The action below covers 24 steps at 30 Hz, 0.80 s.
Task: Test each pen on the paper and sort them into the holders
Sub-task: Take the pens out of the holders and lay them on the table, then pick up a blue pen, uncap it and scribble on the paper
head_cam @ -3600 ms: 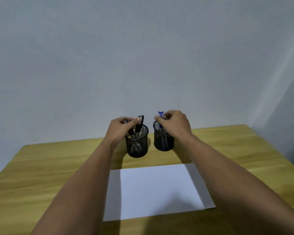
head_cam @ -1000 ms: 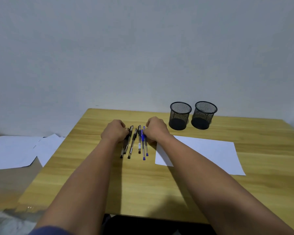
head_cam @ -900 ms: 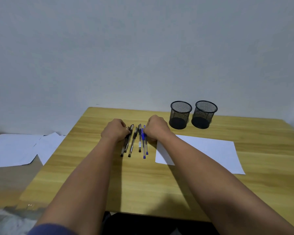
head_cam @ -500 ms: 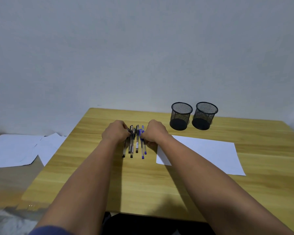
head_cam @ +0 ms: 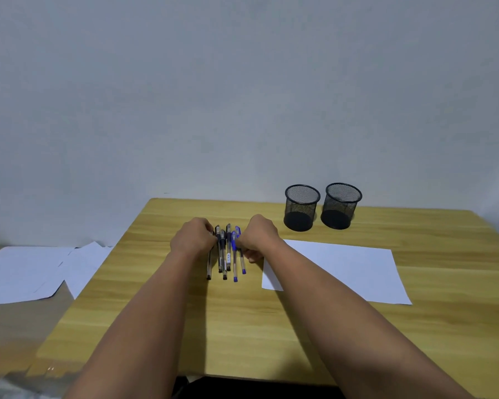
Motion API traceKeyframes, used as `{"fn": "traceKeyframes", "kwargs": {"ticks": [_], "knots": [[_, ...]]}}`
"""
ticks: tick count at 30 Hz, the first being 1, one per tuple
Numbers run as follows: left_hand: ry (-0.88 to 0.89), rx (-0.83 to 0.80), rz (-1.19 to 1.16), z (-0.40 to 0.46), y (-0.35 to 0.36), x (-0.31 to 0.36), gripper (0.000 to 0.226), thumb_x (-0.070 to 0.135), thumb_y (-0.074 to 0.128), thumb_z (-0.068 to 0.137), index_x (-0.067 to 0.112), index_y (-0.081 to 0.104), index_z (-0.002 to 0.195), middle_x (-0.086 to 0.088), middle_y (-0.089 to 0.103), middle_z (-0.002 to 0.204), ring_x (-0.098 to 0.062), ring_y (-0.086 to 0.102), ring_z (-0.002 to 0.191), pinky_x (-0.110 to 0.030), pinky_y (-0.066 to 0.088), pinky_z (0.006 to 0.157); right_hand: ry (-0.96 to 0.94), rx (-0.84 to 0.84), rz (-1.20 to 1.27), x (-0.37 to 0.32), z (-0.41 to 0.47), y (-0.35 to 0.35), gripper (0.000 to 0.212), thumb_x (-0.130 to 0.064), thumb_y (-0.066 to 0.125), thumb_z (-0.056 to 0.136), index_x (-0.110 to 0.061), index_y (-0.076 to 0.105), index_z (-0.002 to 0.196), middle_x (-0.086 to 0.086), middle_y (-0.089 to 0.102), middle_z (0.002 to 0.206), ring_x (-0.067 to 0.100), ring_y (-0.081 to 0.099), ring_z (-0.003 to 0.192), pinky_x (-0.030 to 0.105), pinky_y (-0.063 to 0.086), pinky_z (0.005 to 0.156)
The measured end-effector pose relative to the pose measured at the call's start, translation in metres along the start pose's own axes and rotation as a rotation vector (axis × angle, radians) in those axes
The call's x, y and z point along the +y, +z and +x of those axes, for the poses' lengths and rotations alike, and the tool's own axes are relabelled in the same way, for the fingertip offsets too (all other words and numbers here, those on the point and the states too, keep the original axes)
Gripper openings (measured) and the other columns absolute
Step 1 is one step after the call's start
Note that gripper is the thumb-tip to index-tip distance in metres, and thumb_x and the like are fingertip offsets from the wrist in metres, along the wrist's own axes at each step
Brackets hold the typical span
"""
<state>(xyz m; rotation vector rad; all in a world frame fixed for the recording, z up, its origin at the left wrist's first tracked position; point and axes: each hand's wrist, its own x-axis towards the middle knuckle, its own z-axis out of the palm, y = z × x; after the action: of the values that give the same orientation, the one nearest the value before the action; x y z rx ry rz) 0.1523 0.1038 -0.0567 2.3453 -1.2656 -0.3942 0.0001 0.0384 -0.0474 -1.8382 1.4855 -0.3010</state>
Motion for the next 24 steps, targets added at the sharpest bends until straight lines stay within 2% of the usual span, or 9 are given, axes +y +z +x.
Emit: {"fn": "traceKeyframes", "kwargs": {"ticks": [3, 6, 9, 11, 13, 16, 19, 22, 24], "knots": [[0.014, 0.016, 0.014, -0.010, 0.002, 0.006, 0.018, 0.029, 0.068, 0.089, 0.025, 0.068, 0.107, -0.001, 0.071, 0.097, -0.022, 0.067, 0.088, -0.035, 0.054, 0.074, -0.029, 0.051, -0.044, 0.003, -0.001, 0.002, 0.009, -0.006, 0.076, 0.081, 0.000, 0.074, 0.088, 0.015, 0.078, 0.083, 0.035, 0.080, 0.073, 0.047, 0.069, 0.070], [0.026, 0.040, 0.051, -0.023, 0.004, 0.009, 0.019, 0.028, 0.065, 0.090, 0.024, 0.068, 0.108, 0.000, 0.072, 0.095, -0.021, 0.067, 0.086, -0.034, 0.050, 0.070, -0.065, 0.063, -0.140, 0.005, -0.009, 0.002, 0.015, -0.008, 0.076, 0.082, -0.011, 0.061, 0.080, 0.010, 0.073, 0.089, 0.031, 0.074, 0.080, 0.034, 0.063, 0.065], [0.029, 0.051, 0.037, -0.032, 0.003, 0.013, 0.025, 0.028, 0.065, 0.090, 0.022, 0.068, 0.114, -0.002, 0.071, 0.101, -0.023, 0.066, 0.089, -0.035, 0.052, 0.071, -0.061, 0.089, -0.154, 0.007, -0.020, -0.001, 0.021, -0.010, 0.077, 0.082, -0.014, 0.057, 0.077, 0.009, 0.073, 0.093, 0.031, 0.075, 0.089, 0.033, 0.059, 0.068], [0.045, 0.083, 0.020, -0.036, -0.002, 0.018, 0.036, 0.031, 0.066, 0.090, 0.023, 0.064, 0.126, -0.005, 0.069, 0.117, -0.027, 0.062, 0.107, -0.040, 0.054, 0.080, -0.070, 0.131, -0.123, 0.005, -0.025, -0.013, 0.031, -0.023, 0.083, 0.083, -0.016, 0.054, 0.078, 0.006, 0.067, 0.090, 0.029, 0.071, 0.088, 0.032, 0.047, 0.061], [0.103, 0.113, 0.025, -0.039, -0.008, 0.024, 0.049, 0.031, 0.065, 0.092, 0.025, 0.055, 0.140, -0.006, 0.060, 0.136, -0.032, 0.051, 0.126, -0.046, 0.052, 0.091, -0.096, 0.140, -0.068, 0.000, -0.031, -0.033, 0.035, -0.031, 0.086, 0.082, -0.015, 0.057, 0.074, 0.005, 0.068, 0.082, 0.028, 0.070, 0.079, 0.030, 0.045, 0.055], [0.235, 0.116, -0.067, -0.047, -0.017, 0.040, 0.064, 0.026, 0.069, 0.091, 0.029, 0.046, 0.150, -0.003, 0.053, 0.147, -0.027, 0.048, 0.132, -0.040, 0.048, 0.093, -0.148, 0.015, 0.159, -0.001, -0.045, -0.065, 0.022, -0.014, 0.079, 0.086, -0.008, 0.064, 0.072, 0.008, 0.065, 0.061, 0.029, 0.076, 0.070, 0.034, 0.054, 0.057], [0.381, 0.040, -0.124, -0.055, -0.016, 0.058, 0.056, 0.028, 0.074, 0.088, 0.032, 0.057, 0.141, 0.005, 0.064, 0.137, -0.018, 0.062, 0.118, -0.033, 0.051, 0.093, -0.122, -0.062, 0.466, 0.018, -0.063, -0.098, 0.006, 0.001, 0.074, 0.091, 0.000, 0.071, 0.087, 0.016, 0.066, 0.067, 0.022, 0.070, 0.062, 0.029, 0.054, 0.056], [0.442, 0.069, -0.143, -0.064, -0.008, 0.073, 0.021, 0.033, 0.073, 0.090, 0.031, 0.073, 0.111, 0.009, 0.074, 0.108, -0.016, 0.067, 0.103, -0.037, 0.055, 0.086, -0.064, -0.078, 0.647, 0.049, -0.078, -0.123, 0.005, 0.000, 0.078, 0.092, -0.003, 0.074, 0.091, 0.018, 0.074, 0.080, 0.021, 0.067, 0.067, 0.024, 0.057, 0.060], [0.476, 0.064, -0.140, -0.072, -0.002, 0.084, 0.008, 0.036, 0.071, 0.091, 0.031, 0.071, 0.096, 0.009, 0.072, 0.093, -0.016, 0.067, 0.092, -0.038, 0.055, 0.079, -0.017, -0.057, 0.833, 0.069, -0.085, -0.134, 0.006, 0.001, 0.078, 0.092, -0.003, 0.074, 0.090, 0.014, 0.076, 0.077, 0.016, 0.071, 0.063, 0.021, 0.061, 0.059]]}}
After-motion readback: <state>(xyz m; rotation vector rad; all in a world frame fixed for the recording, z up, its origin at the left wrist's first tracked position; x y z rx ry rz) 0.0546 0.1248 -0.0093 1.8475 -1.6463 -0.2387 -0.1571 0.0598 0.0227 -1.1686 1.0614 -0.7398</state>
